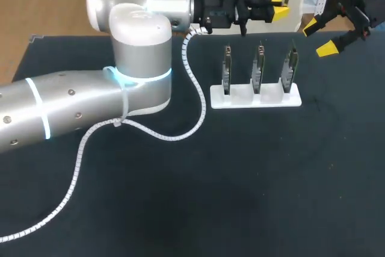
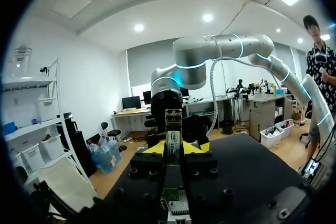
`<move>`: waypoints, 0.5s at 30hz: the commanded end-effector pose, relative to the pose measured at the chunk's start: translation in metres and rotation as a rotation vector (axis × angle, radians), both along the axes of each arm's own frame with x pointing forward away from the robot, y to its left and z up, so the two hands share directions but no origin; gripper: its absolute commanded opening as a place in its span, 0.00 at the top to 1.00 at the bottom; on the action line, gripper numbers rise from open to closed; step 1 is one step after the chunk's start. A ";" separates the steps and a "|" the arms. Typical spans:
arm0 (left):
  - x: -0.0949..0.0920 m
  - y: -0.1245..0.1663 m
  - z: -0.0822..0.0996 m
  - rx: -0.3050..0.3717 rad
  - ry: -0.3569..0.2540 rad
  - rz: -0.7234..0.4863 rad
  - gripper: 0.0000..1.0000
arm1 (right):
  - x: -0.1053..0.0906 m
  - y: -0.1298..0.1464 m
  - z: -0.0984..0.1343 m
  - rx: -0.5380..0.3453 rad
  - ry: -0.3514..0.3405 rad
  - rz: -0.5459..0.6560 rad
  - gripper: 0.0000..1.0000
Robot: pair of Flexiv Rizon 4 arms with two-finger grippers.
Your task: Pick up the optical module with the left hand, and insert it into the network port with the right hand.
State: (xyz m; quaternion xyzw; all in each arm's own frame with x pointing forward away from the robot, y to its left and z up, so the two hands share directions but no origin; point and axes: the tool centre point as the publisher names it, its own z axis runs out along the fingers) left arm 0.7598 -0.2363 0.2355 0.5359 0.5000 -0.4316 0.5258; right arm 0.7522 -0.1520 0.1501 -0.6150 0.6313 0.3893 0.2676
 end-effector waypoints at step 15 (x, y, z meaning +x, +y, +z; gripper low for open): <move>-0.006 -0.027 -0.031 0.023 0.107 -0.018 1.00 | -0.001 0.000 0.000 0.001 -0.003 -0.001 0.00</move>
